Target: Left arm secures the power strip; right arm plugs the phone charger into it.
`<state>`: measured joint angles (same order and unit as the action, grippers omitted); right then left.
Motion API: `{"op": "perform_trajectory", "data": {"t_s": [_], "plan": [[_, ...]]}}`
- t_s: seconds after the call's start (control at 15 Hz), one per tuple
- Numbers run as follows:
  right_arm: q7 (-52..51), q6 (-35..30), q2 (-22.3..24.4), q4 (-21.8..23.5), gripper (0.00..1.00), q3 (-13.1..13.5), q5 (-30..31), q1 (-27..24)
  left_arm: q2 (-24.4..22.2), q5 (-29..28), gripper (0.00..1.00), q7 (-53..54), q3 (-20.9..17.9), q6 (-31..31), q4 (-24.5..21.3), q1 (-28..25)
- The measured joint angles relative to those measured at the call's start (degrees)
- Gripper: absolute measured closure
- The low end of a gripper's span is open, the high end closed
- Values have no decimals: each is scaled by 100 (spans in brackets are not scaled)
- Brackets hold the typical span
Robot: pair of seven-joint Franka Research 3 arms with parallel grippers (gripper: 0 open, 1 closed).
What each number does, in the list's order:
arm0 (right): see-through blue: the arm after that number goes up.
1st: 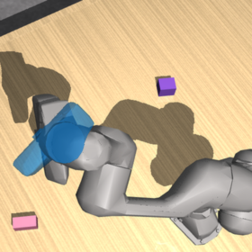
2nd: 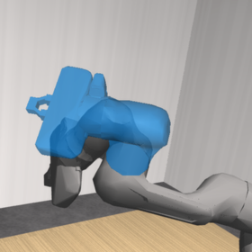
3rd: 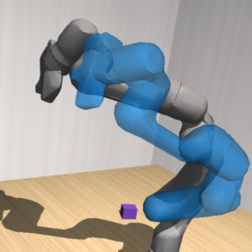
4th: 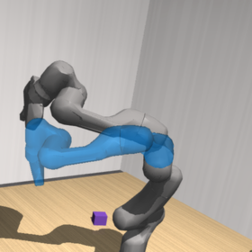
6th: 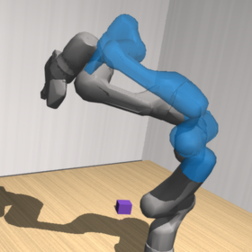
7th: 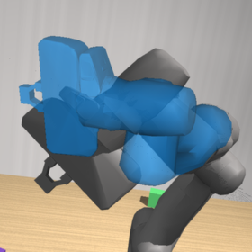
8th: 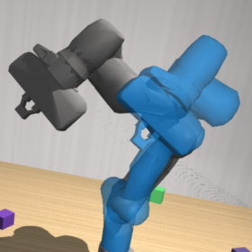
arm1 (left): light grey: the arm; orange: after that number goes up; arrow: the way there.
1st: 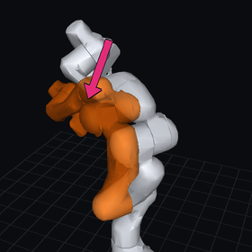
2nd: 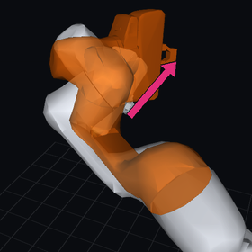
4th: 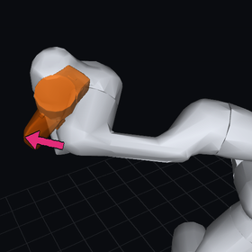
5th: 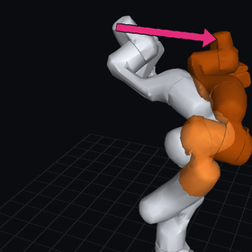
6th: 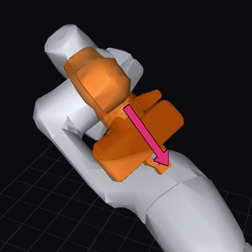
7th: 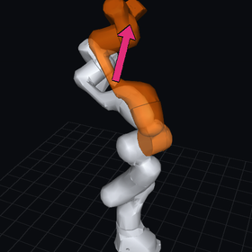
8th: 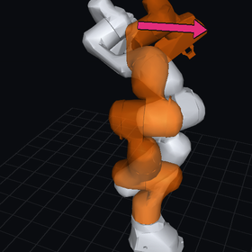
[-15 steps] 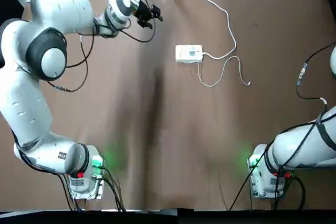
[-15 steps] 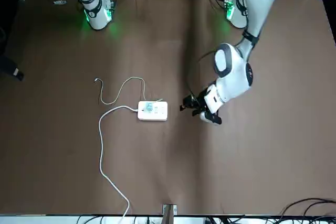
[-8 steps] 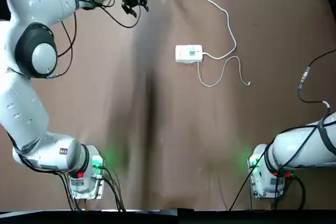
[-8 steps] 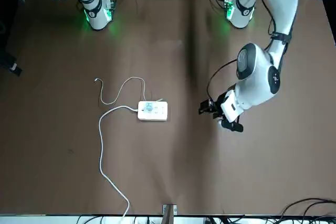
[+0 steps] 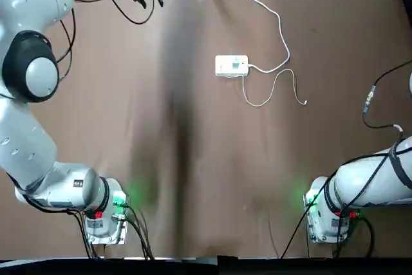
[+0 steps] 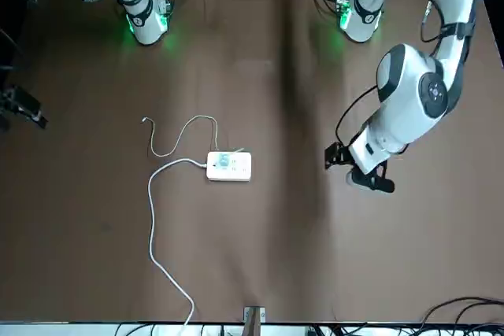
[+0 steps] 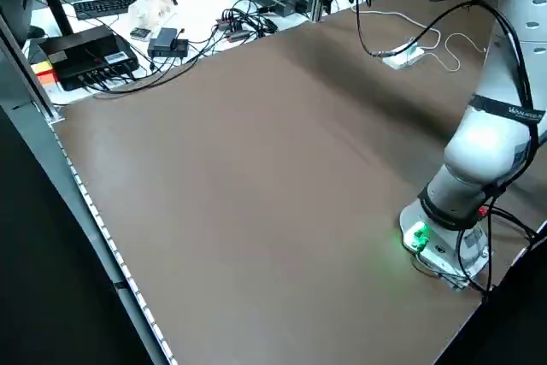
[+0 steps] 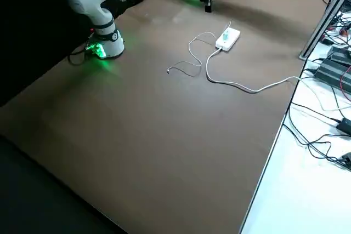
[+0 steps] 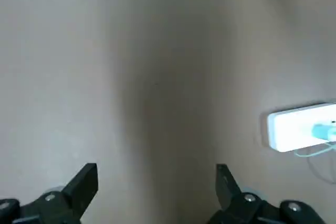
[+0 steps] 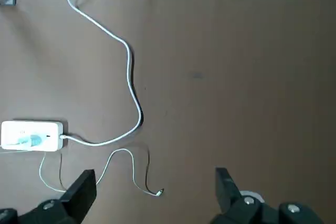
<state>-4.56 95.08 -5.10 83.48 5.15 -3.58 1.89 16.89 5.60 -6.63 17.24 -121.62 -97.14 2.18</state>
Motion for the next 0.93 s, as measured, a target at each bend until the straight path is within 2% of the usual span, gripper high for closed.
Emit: {"op": "perform_trajectory", "data": {"t_s": [0.2, 0.53, 0.93], "plan": [[116, -81, 15, 1, 0, -10, 1, 138, -178, -296, 0, -24, -12, 183, 81, -198], [415, -277, 39, -27, 0, -8, 5, 198, -386, -510, 0, 15, -18, 1107, 689, -555], [651, -368, 39, -25, 0, -5, 8, 193, -929, -608, 0, 57, -23, 1410, 793, -1064]]}}
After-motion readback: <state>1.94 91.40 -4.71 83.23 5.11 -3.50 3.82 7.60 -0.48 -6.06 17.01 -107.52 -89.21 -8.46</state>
